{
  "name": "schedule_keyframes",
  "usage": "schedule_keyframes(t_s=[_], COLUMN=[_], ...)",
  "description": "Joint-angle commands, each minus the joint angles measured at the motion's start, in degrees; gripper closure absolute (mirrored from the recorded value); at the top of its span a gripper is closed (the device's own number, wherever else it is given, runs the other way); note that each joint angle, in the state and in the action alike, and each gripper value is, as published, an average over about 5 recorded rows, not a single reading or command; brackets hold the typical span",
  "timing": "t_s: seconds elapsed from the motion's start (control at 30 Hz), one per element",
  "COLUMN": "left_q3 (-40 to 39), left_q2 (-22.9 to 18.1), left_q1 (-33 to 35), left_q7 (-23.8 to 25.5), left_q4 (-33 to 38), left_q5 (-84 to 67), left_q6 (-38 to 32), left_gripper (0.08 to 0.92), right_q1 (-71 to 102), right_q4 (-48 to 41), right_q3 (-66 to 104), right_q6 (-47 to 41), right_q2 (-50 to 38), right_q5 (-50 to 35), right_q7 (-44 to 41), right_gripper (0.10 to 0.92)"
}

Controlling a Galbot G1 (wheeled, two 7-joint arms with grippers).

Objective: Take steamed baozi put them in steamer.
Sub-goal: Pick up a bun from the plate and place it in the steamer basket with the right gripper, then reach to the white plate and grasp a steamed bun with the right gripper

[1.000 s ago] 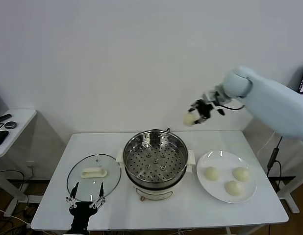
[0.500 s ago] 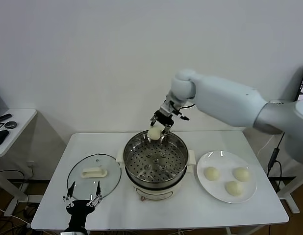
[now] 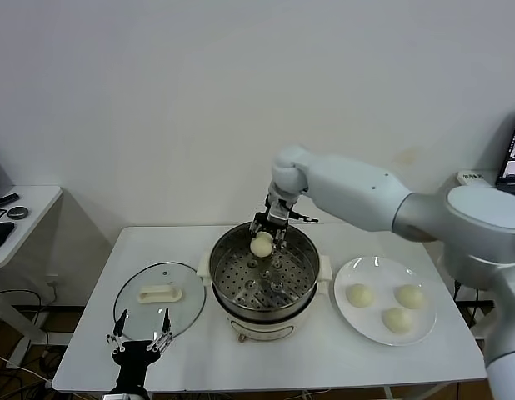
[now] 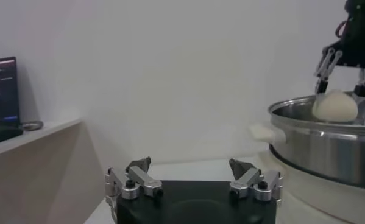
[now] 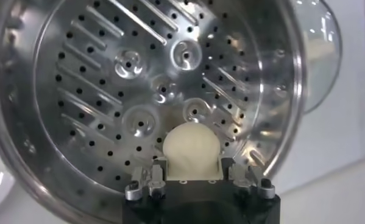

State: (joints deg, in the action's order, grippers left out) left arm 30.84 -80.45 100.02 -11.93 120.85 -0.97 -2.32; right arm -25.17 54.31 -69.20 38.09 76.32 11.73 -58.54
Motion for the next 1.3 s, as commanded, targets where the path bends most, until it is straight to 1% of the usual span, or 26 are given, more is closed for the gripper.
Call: schedule_keyframes(t_s=[0.03, 0.13, 0.23, 0.33, 0.4, 0.5, 0.63, 0.77, 0.87, 1.07, 1.1, 1.17, 1.3], left_q3=[0.01, 0.03, 0.03, 0.01, -0.01, -0.10, -0.28, -0.46, -0.42, -0.32, -0.35, -0.41, -0.43], left_q2=[-0.04, -0.13, -0.17, -0.21, -0.18, -0.03, 0.24, 0.82, 1.28, 1.79, 1.81, 1.92, 2.07], left_q1=[-0.03, -0.01, -0.03, -0.08, -0.02, 0.06, -0.21, -0.41, -0.58, -0.92, -0.99, -1.08, -1.29], left_q7=[-0.04, -0.09, -0.14, -0.16, -0.15, -0.09, 0.04, 0.16, 0.15, 0.21, 0.26, 0.40, 0.64], left_q4=[-0.01, 0.05, 0.05, 0.11, 0.25, 0.52, 1.10, 1.80, 1.98, 1.30, 1.11, 0.77, 0.48], left_q5=[-0.04, -0.04, -0.04, -0.03, -0.04, -0.09, -0.40, -0.60, -0.67, -0.65, -0.65, -0.64, -0.57], left_q6=[-0.02, -0.06, -0.05, 0.00, 0.04, 0.08, 0.27, 0.68, 0.67, 0.13, -0.04, -0.40, -0.64], left_gripper=[0.177, 0.177, 0.177, 0.177, 0.177, 0.177, 0.177, 0.177, 0.177, 0.177, 0.177, 0.177, 0.177], right_q1=[2.75, 3.13, 2.91, 1.33, -1.18, -6.63, -13.19, -17.55, -18.93, -17.83, -17.02, -15.10, -8.48], right_q4=[-4.49, -5.33, -5.22, -3.41, -0.31, 7.33, 17.55, 27.19, 32.51, 39.70, 40.13, 40.05, 37.59], right_q3=[0.88, 1.37, 1.54, 1.03, 0.19, -2.06, -5.85, -8.73, -9.57, -10.68, -10.77, -10.80, -7.78], right_q6=[7.71, 8.44, 8.66, 7.07, 3.46, -6.78, -23.45, -43.32, -54.71, -67.50, -68.47, -67.67, -62.87], right_q2=[2.84, 3.27, 3.27, 2.25, 0.56, -3.50, -11.73, -22.34, -29.01, -43.02, -44.94, -47.84, -50.60], right_q5=[9.95, 10.49, 9.45, 5.49, 0.42, -9.40, -20.64, -26.34, -27.37, -27.32, -26.83, -24.78, -18.79], right_q7=[3.00, 4.05, 4.66, 3.81, 1.95, -1.71, -4.32, -4.71, -4.55, -3.78, -3.37, -3.78, -5.25], right_gripper=[0.498, 0.474, 0.408, 0.323, 0.265, 0.215, 0.204, 0.203, 0.203, 0.203, 0.203, 0.203, 0.203])
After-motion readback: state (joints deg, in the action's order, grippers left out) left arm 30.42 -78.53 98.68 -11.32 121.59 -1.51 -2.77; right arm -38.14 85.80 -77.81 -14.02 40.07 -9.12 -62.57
